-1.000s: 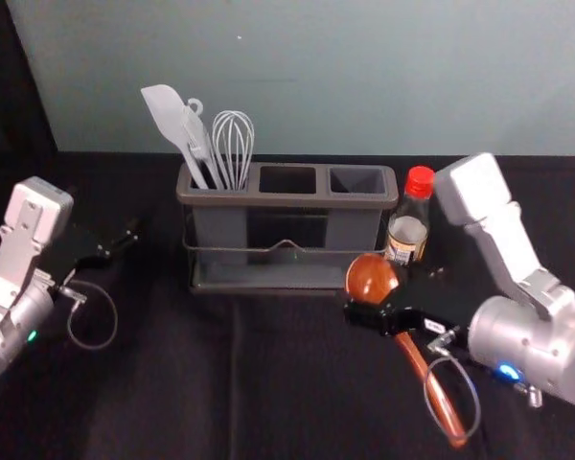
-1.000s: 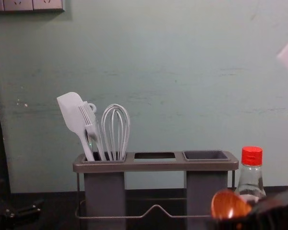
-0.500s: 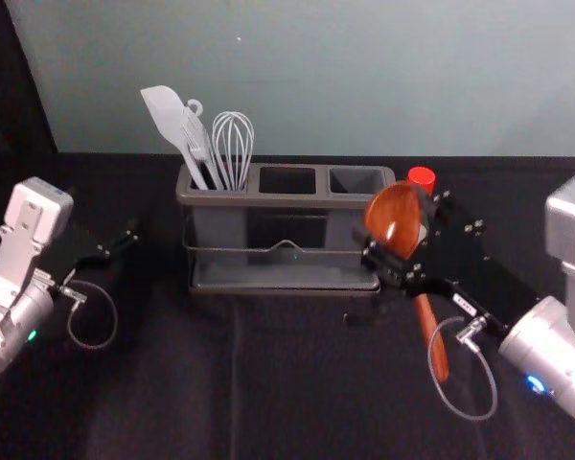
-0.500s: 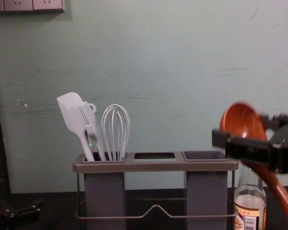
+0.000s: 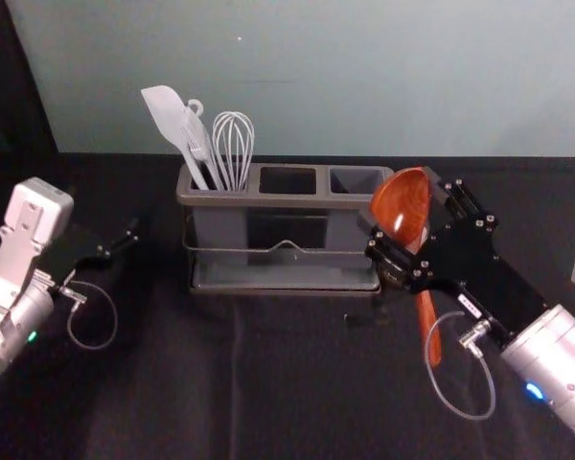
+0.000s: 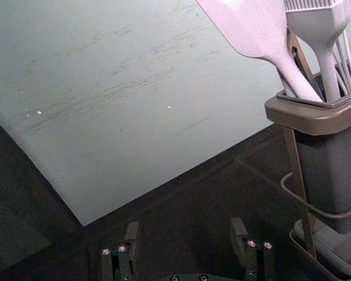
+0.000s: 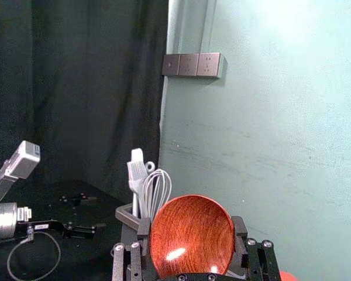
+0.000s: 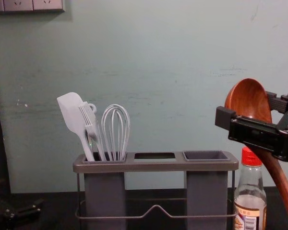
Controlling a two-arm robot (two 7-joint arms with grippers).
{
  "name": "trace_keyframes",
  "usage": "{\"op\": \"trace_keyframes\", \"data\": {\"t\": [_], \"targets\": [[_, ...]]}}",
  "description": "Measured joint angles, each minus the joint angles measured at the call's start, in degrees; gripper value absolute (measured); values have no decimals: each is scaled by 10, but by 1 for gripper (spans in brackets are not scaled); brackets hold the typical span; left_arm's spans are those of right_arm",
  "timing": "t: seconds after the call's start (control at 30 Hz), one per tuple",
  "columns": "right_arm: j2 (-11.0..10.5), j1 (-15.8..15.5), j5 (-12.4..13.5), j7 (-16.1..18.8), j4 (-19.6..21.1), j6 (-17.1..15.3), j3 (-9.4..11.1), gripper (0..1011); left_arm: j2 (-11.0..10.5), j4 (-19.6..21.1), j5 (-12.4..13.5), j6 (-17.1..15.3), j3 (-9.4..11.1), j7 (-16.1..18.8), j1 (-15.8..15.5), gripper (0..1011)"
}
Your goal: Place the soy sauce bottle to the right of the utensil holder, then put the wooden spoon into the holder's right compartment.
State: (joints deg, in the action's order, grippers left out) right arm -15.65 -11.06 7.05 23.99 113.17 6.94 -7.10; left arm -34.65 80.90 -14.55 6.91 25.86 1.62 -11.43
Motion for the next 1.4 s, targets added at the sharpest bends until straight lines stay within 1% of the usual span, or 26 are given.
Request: {"op": "trace_keyframes", "data": {"t": [0.7, 0.87, 1.1, 1.2, 1.4], "targets": [[0, 0, -1, 0, 1, 0, 1, 838, 0, 0, 0, 0, 0, 0, 0, 1000], [-6, 14, 3, 0, -4, -3, -4, 838, 0, 0, 0, 0, 0, 0, 0, 1000], [-19, 67, 14, 9, -17, -29, -15, 838, 0, 0, 0, 0, 0, 0, 0, 1000], [-25, 106, 24, 22, -38, -43, -24, 838, 0, 0, 0, 0, 0, 0, 0, 1000], [-26, 156, 43, 37, -68, -58, -37, 838, 0, 0, 0, 0, 0, 0, 0, 1000]]}}
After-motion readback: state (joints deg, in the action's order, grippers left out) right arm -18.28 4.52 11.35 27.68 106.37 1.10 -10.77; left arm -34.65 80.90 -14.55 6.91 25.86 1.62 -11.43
